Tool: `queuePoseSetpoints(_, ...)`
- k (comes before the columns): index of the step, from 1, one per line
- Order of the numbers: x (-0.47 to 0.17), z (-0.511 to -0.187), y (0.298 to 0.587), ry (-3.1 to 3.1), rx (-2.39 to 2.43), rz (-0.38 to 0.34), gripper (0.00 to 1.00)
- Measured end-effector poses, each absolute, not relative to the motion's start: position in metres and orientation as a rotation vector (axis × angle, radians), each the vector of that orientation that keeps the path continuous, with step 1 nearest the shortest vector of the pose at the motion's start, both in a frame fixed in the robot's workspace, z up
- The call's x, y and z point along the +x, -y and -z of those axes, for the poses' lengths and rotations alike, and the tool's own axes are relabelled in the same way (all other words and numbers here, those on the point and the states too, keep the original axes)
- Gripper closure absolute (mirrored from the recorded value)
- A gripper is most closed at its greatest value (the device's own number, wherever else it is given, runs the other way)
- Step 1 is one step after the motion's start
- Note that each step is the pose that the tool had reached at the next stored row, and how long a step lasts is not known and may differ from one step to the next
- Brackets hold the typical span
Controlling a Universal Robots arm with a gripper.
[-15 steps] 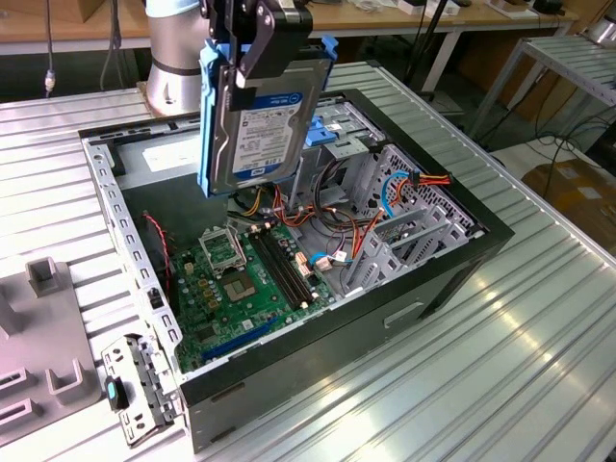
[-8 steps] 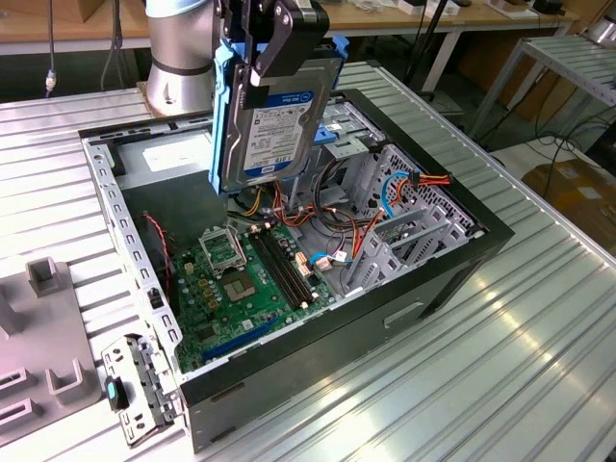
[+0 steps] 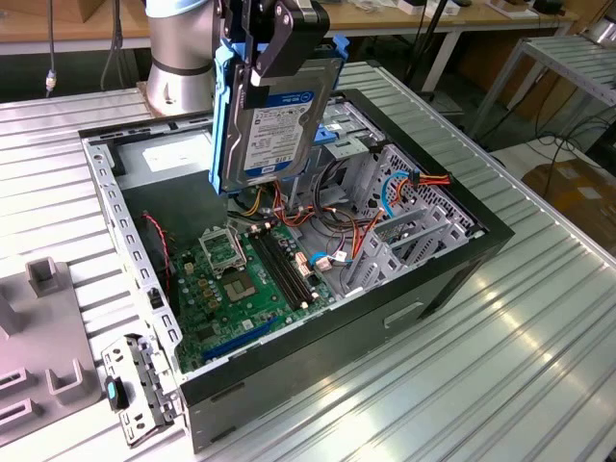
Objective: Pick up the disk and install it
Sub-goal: 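Insert the disk into the insertion slot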
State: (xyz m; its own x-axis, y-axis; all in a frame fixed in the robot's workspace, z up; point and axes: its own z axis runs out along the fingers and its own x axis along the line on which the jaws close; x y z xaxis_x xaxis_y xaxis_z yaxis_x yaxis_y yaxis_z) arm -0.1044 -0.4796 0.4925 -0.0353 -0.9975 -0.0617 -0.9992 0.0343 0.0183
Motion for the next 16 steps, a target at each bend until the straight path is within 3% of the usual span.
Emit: queuePoseSetpoints(16,-0.104,-0.492,0.491,-2.236,-2.159,-0.087,0.63)
